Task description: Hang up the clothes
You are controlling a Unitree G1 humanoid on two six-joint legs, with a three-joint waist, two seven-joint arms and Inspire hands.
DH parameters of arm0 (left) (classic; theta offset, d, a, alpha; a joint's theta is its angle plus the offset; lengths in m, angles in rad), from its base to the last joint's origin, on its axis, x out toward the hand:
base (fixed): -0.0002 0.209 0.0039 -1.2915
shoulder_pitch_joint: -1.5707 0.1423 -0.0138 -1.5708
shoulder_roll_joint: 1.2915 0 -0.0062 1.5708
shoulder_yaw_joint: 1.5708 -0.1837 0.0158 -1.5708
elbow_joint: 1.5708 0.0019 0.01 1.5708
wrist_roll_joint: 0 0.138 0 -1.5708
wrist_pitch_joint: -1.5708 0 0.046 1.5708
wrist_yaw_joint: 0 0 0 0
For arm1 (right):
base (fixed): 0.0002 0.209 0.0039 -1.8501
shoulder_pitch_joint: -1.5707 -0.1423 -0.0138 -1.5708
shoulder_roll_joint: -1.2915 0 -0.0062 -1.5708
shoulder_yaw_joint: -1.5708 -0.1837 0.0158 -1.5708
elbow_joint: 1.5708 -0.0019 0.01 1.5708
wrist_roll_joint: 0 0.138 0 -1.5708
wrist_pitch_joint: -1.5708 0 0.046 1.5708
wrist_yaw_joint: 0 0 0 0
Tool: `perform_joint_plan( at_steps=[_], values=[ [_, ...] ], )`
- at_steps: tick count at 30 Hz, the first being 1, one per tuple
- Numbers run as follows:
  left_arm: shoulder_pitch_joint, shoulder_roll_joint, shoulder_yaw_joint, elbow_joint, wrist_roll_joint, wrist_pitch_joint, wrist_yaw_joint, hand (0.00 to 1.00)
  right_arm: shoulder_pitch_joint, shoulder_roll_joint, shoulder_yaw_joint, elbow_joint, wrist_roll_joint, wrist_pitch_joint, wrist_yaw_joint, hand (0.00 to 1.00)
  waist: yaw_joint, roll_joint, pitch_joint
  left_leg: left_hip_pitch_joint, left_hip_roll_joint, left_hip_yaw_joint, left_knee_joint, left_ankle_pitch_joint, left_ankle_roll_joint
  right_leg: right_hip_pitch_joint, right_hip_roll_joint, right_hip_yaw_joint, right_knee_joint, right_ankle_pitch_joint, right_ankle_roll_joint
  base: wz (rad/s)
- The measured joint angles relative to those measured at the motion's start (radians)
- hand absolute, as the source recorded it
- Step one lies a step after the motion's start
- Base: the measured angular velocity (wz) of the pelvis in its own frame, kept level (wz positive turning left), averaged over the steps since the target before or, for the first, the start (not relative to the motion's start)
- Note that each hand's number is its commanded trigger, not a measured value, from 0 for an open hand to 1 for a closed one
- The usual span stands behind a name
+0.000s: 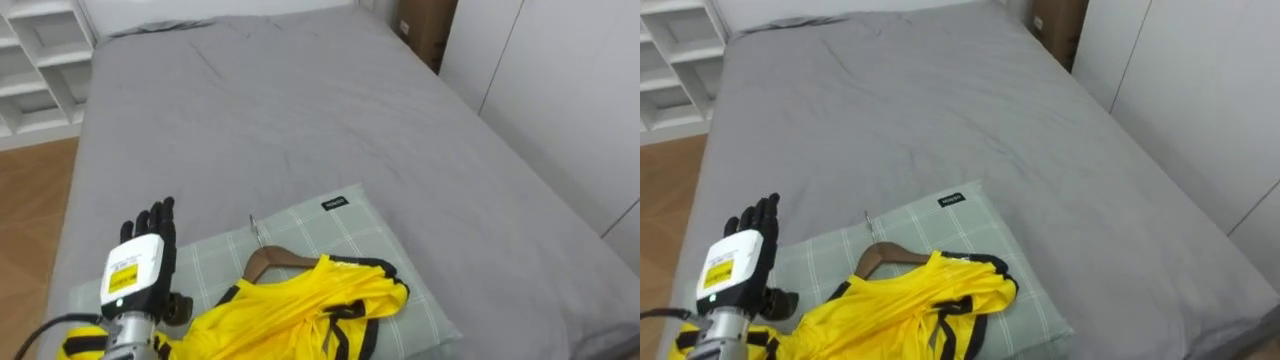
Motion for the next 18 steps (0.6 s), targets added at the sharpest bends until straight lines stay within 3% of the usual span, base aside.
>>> perform_joint_plan(
  at_steps=[5, 8, 18],
  values=[
    [-0.035, 0.002, 0.001, 0.035, -0.013, 0.018, -0.001, 0.0, -0.002, 0.001, 0.01, 0.037, -0.063, 0.041, -0.014, 0.0, -0.018, -0.013, 0.0086, -0.049, 0.002, -0.003, 0.029, 0.005, 0.0, -0.042, -0.001, -0.005, 0.013, 0.0, 0.0, 0.02],
    [-0.068, 0.003, 0.0, 0.072, -0.027, 0.018, -0.002, 0.0, -0.015, 0.004, 0.042, 0.052, -0.083, 0.043, -0.02, 0.0, -0.028, -0.02, 0.0132, -0.074, 0.004, -0.005, 0.033, 0.007, 0.0, -0.064, 0.0, -0.009, 0.018, 0.0, 0.0, 0.03],
    [-0.132, 0.005, -0.018, 0.119, -0.101, 0.019, -0.007, 0.0, -0.049, 0.005, 0.092, 0.044, -0.11, 0.059, -0.052, 0.0, -0.04, -0.018, 0.0142, -0.134, 0.01, -0.015, 0.058, 0.009, 0.002, -0.116, 0.0, -0.018, 0.035, 0.003, -0.001, 0.03]
  ],
)
